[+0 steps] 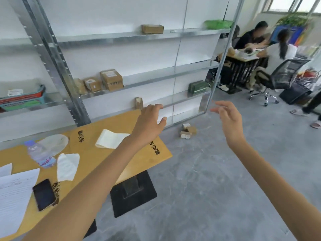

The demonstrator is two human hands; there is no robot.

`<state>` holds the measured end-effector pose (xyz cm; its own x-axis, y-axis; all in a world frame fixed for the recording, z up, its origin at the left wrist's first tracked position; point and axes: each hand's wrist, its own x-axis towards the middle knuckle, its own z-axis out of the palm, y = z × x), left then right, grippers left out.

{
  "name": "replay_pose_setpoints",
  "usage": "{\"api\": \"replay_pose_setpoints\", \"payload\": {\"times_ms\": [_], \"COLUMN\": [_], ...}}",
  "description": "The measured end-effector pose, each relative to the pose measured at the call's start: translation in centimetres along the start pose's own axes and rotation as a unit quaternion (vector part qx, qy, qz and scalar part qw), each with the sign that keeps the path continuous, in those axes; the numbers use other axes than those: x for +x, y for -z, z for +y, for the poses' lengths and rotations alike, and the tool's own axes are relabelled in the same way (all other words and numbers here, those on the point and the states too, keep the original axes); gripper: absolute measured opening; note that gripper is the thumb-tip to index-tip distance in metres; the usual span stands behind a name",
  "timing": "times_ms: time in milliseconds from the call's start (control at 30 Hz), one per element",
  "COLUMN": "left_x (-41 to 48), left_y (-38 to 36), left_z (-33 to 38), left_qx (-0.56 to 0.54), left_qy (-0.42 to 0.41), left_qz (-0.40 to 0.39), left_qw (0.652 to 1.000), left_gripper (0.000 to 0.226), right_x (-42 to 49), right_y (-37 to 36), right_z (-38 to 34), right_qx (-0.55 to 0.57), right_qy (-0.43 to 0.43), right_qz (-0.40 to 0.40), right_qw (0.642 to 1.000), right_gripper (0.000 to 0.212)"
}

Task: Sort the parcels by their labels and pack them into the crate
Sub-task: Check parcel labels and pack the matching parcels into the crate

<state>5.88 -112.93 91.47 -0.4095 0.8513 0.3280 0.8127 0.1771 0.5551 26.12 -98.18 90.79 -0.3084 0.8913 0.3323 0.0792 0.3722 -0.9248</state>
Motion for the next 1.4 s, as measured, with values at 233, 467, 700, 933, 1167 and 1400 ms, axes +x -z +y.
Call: {"api": "replay_pose_setpoints", "payload": {"times_ms": [233, 467, 700, 933, 1167, 1400], "left_x": [11.2, 18.5, 22.9, 29.9, 40.8, 50.9], "left_y": [-13.3, -19.2, -20.6, -22.5, -26.2, -30.7], "left_z": [10.3, 14.4, 11.8, 9.3, 5.8, 1.6], "left_qx": [-0.032, -0.027, 0.000, 0.005, -0.028, -0.057], "left_qy": [0.030, 0.013, 0.002, 0.011, 0.014, 0.041], "left_qz": [-0.058, -0.062, -0.038, -0.017, -0.015, -0.066], "left_qw": [0.997, 0.998, 0.999, 1.000, 0.999, 0.995], "left_gripper": [0.040, 0.038, 0.036, 0.035, 0.035, 0.036], "right_x": [11.4, 16.8, 20.7, 27.6, 38.4, 47.9], "right_y": [12.7, 20.9, 22.2, 18.9, 14.0, 11.8], "right_z": [6.9, 10.8, 13.0, 15.4, 19.4, 25.0], "right_qx": [-0.015, 0.006, 0.008, 0.017, -0.004, -0.026], "right_qy": [-0.038, -0.070, -0.081, -0.100, -0.102, -0.146], "right_qz": [0.000, 0.039, 0.027, 0.008, -0.018, -0.034], "right_qw": [0.999, 0.997, 0.996, 0.995, 0.995, 0.988], "right_gripper": [0.032, 0.024, 0.023, 0.022, 0.023, 0.022]}}
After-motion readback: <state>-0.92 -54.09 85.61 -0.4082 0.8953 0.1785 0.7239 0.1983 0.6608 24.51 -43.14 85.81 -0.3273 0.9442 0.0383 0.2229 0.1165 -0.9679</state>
